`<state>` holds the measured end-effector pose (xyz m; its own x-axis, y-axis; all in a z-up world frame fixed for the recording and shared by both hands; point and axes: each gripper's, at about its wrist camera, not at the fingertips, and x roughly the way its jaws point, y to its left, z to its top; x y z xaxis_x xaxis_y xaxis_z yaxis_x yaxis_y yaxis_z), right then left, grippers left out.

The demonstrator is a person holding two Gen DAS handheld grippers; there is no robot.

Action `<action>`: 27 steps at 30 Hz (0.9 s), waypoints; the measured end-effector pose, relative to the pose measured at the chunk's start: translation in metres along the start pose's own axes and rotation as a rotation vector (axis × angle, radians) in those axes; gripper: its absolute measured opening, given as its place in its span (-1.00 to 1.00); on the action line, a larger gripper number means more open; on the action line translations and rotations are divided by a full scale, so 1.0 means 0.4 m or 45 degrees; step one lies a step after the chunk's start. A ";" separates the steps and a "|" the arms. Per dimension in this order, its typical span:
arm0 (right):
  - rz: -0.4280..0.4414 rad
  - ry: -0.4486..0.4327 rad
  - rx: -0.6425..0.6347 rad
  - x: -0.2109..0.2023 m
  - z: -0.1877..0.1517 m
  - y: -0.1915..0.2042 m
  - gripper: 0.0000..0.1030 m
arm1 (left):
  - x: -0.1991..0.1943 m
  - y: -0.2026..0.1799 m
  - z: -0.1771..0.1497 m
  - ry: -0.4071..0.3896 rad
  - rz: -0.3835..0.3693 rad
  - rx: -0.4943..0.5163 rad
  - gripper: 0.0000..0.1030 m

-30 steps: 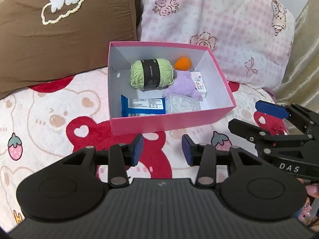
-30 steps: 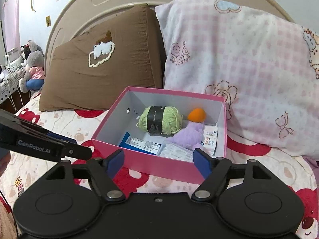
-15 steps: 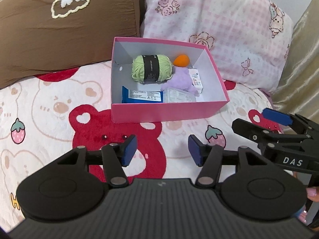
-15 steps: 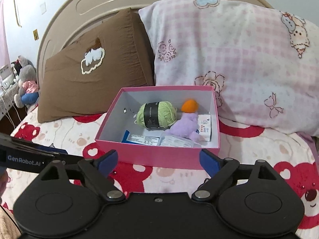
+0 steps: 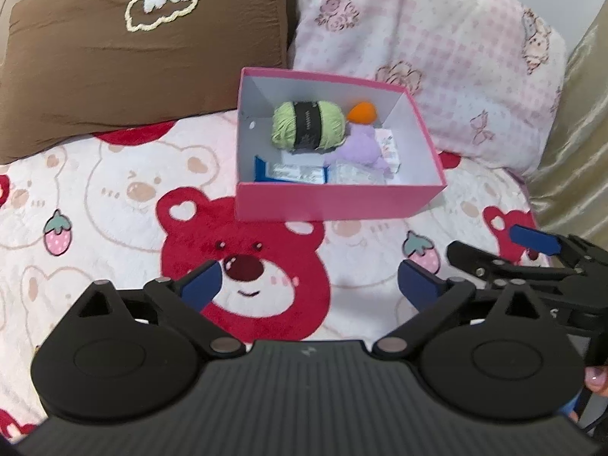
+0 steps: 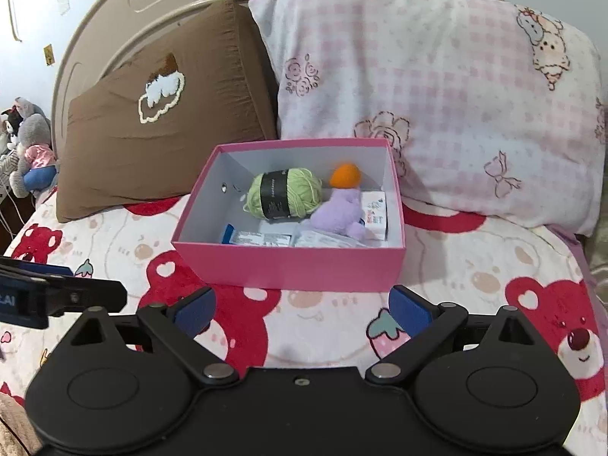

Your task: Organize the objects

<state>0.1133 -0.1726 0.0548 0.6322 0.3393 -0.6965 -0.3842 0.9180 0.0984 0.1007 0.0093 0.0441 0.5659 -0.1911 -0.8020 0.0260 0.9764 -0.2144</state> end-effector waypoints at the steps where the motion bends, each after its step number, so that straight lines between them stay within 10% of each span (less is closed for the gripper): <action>1: -0.008 0.003 0.003 -0.001 -0.002 0.000 0.93 | 0.000 0.000 -0.002 0.012 0.024 0.000 1.00; 27: -0.051 0.108 0.054 -0.049 -0.032 -0.015 0.92 | -0.045 -0.014 -0.054 0.079 0.140 -0.002 1.00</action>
<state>0.0947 -0.1873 0.0588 0.5863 0.2855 -0.7582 -0.3299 0.9389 0.0984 0.0725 0.0049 0.0475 0.5133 -0.0889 -0.8536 -0.0344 0.9917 -0.1240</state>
